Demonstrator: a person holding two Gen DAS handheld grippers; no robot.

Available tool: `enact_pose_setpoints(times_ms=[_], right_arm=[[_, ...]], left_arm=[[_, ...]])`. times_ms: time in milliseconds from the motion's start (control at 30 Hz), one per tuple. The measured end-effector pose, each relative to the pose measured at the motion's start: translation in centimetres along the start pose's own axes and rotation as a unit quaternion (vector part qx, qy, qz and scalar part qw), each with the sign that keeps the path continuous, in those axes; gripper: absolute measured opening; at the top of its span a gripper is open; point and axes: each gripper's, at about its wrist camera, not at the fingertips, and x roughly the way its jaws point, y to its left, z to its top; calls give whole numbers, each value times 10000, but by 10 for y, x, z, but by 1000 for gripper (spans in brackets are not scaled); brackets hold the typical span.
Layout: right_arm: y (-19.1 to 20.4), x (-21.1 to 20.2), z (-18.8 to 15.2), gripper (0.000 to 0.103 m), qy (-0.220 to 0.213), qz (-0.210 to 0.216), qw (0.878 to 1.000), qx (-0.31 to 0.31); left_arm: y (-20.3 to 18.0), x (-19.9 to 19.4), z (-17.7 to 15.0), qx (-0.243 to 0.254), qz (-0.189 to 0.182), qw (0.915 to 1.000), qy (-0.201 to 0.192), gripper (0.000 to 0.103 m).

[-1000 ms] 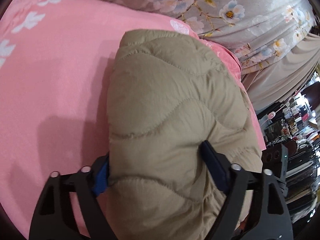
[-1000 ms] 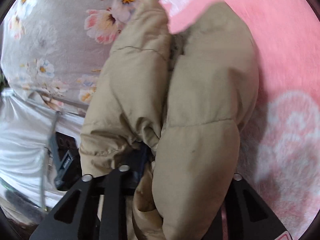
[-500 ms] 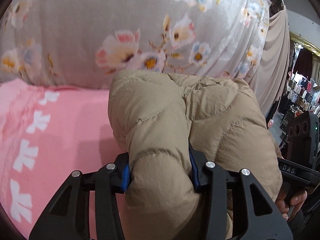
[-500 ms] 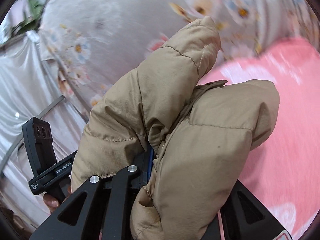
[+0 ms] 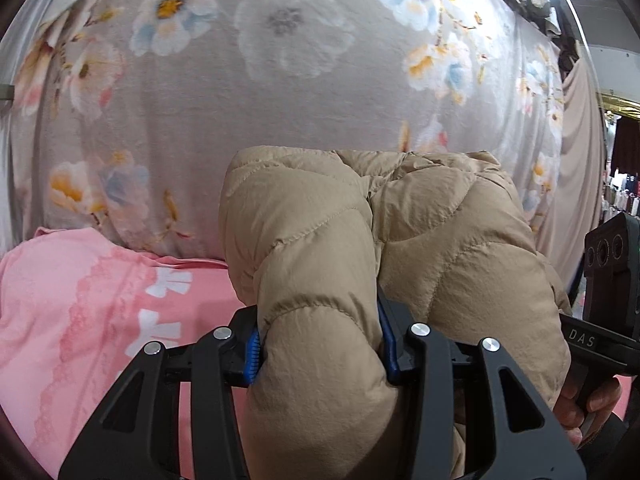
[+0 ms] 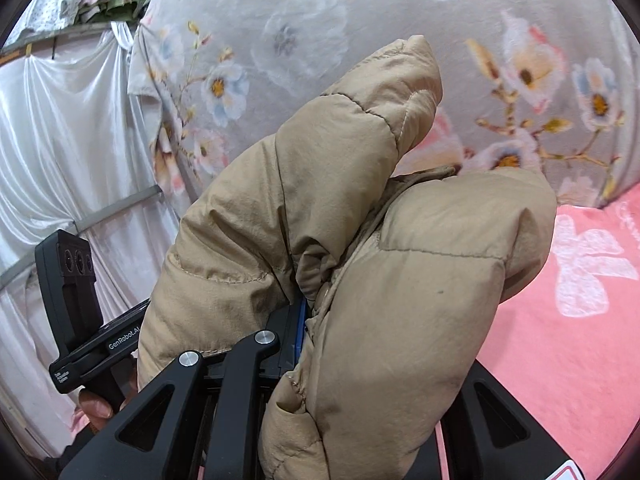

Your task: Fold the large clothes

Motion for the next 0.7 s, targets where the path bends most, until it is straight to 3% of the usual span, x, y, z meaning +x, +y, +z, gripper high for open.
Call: enact_pose_setpoints(times_ms=[267, 433, 700], right_arm=[[-2, 83, -23, 17, 430, 83, 9990, 32], [-16, 125, -52, 17, 792, 7, 9968, 126], [-38, 153, -97, 18, 1333, -89, 9902, 395]], left_arm=[[57, 32, -29, -240, 383, 9988, 170, 43], [85, 61, -60, -372, 574, 9965, 474, 43], [119, 77, -105, -578, 699, 9927, 796, 47]])
